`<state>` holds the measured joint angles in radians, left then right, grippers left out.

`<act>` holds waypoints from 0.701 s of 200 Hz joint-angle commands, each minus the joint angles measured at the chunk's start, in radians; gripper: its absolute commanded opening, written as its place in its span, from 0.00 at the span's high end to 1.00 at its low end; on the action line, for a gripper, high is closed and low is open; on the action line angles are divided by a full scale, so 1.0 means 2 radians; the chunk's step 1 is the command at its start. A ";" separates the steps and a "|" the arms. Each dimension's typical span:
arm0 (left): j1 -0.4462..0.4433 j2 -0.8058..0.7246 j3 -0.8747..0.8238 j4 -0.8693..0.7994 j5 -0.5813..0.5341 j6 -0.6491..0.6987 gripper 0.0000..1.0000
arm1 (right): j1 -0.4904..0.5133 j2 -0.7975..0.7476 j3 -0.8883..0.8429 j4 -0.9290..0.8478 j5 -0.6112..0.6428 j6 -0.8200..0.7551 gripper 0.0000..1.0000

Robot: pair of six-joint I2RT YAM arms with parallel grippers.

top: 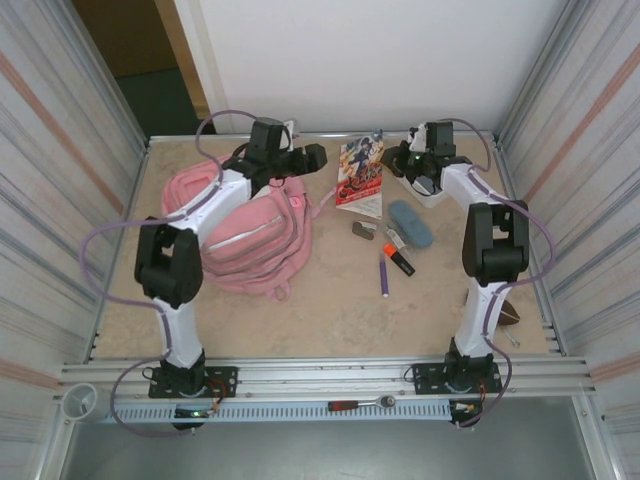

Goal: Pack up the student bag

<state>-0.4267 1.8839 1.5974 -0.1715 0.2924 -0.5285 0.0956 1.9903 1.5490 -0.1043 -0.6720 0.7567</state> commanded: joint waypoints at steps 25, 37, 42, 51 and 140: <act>0.015 -0.100 -0.115 0.097 0.042 -0.043 0.19 | 0.006 -0.102 -0.022 0.107 -0.069 0.071 1.00; 0.023 -0.120 -0.145 0.126 0.065 -0.064 0.18 | 0.010 -0.123 -0.034 0.126 -0.074 0.083 1.00; 0.028 -0.127 -0.155 0.136 0.074 -0.075 0.17 | 0.012 -0.132 -0.039 0.131 -0.075 0.086 1.00; 0.034 -0.138 -0.172 0.153 0.093 -0.091 0.17 | 0.017 -0.145 -0.045 0.139 -0.079 0.090 1.00; 0.045 -0.144 -0.227 0.320 0.230 -0.208 0.12 | 0.081 -0.200 -0.080 0.216 -0.104 0.146 1.00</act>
<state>-0.3412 1.6035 1.1614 0.3202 0.6483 -0.8612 0.2356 1.6424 1.3933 0.2008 -0.8268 0.9928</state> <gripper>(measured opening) 0.879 0.076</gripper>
